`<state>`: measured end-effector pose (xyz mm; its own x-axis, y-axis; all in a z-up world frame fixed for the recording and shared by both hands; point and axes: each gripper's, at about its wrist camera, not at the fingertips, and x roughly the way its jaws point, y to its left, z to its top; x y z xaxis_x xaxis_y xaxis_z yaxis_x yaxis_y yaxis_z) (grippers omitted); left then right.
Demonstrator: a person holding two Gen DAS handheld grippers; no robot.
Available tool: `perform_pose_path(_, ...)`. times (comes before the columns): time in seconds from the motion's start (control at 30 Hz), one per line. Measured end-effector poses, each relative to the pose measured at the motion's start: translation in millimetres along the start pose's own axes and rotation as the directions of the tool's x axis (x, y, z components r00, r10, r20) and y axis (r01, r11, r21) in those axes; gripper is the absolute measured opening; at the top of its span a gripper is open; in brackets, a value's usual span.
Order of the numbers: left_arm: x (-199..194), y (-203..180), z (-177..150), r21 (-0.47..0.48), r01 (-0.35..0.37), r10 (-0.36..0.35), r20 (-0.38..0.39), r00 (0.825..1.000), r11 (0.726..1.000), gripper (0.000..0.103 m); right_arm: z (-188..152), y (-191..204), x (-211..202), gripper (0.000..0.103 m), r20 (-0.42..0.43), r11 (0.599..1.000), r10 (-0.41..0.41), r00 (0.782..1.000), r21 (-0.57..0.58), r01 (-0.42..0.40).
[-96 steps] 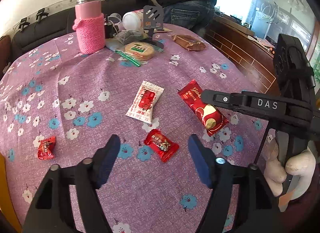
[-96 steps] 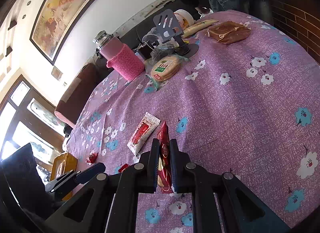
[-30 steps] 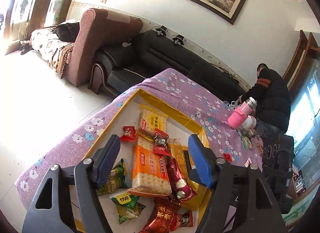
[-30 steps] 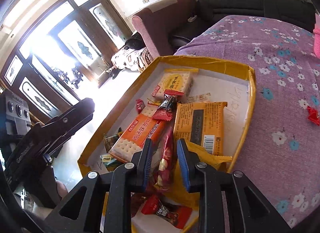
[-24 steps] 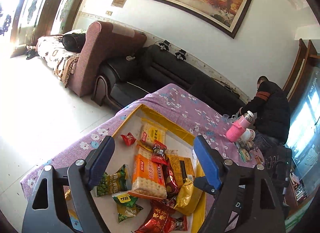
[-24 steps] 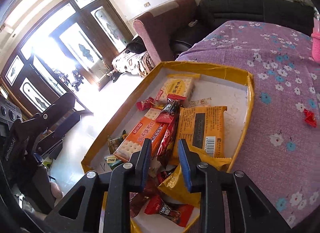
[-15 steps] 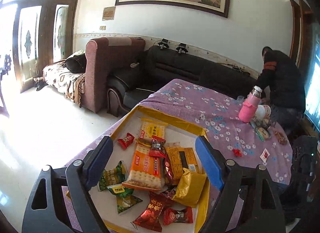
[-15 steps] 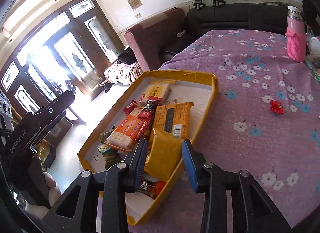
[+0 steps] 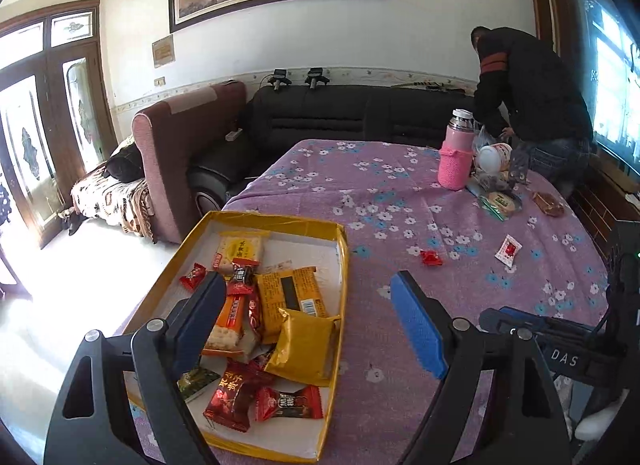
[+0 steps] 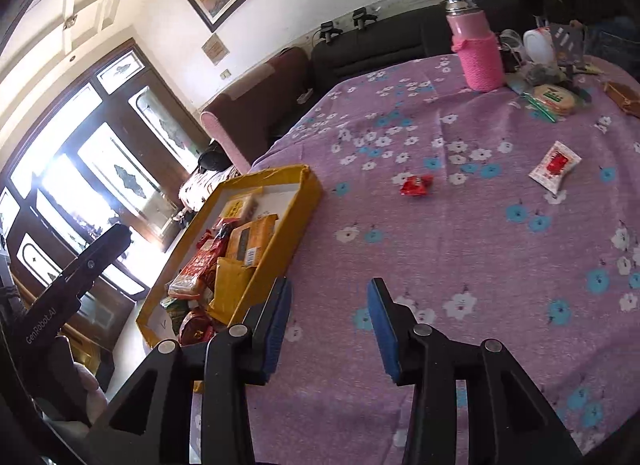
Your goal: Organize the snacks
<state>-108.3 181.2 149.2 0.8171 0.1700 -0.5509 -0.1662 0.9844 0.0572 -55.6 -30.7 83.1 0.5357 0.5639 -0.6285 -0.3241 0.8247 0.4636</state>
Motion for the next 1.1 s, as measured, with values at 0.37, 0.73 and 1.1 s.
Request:
perform_pose_path(0.37, 7, -33, -1, 0.064, 0.022, -0.019, -0.042, 0.999, 0.998, 0.085, -2, -53, -21, 0.045, 0.033, 0.993, -0.049, 0.998, 0.105, 0.046)
perform_pose_path(0.73, 15, -37, -6, 0.079, 0.037, -0.031, -0.08, 0.996, 0.996, 0.085, -9, -57, -14, 0.05, 0.015, 0.992, -0.054, 0.998, 0.118, 0.052)
perform_pose_path(1.1, 6, -24, -7, 0.034, 0.012, -0.011, -0.024, 1.0, 0.999, 0.085, -13, -15, -10, 0.05, 0.028, 0.995, -0.09, 0.996, -0.026, 0.091)
